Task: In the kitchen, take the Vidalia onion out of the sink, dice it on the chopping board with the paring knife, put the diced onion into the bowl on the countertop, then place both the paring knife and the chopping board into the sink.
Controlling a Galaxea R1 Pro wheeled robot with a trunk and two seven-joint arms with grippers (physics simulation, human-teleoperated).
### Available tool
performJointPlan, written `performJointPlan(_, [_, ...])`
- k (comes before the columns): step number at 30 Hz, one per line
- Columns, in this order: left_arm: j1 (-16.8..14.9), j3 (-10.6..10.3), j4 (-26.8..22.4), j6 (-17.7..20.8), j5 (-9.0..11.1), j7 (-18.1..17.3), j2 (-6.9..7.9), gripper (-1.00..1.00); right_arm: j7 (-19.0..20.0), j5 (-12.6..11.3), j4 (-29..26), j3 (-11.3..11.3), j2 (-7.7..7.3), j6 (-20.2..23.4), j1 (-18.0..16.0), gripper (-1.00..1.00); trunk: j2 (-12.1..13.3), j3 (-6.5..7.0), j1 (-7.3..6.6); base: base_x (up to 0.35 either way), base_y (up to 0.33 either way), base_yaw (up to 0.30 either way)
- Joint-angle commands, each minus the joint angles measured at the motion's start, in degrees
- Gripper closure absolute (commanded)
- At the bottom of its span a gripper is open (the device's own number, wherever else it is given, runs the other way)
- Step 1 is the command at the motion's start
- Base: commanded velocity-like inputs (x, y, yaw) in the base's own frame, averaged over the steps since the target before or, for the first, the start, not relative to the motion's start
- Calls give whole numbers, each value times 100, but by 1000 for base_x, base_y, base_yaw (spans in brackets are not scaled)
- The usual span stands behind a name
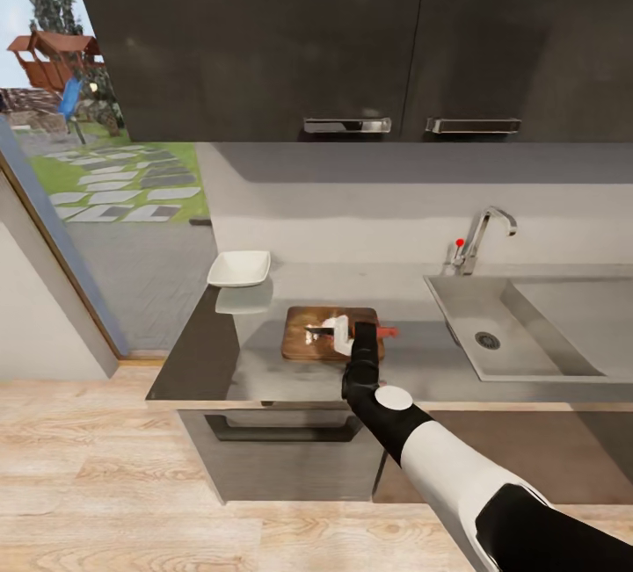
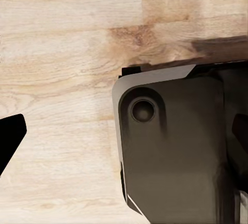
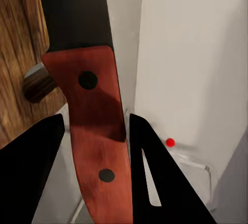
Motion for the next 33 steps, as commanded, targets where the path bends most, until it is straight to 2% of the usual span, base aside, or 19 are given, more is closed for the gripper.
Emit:
performJointPlan(1, [-3, -49, -2, -13, 45, 7, 2, -100, -12, 1, 7, 28, 0, 39, -8, 100, -12, -12, 3, 0, 0, 0])
performJointPlan(18, [-3, -49, -2, -13, 45, 7, 5, -100, -74, 10, -90, 27, 0, 11, -8, 100, -12, -12, 3, 0, 0, 0])
performJointPlan(24, [-3, -49, -2, -13, 45, 7, 3, -100, -80, 6, -495, 7, 0, 9, -8, 100, -12, -12, 3, 0, 0, 0])
performJointPlan(27, [-3, -49, -2, -13, 45, 7, 2, -100, -76, -3, -725, -83, 0, 15, -8, 100, -12, -12, 3, 0, 0, 0])
performJointPlan(33, [-3, -49, -2, -13, 45, 7, 1, -100, -66, -6, -808, -200, 0, 21, -8, 100, -12, -12, 3, -4, -98, 0])
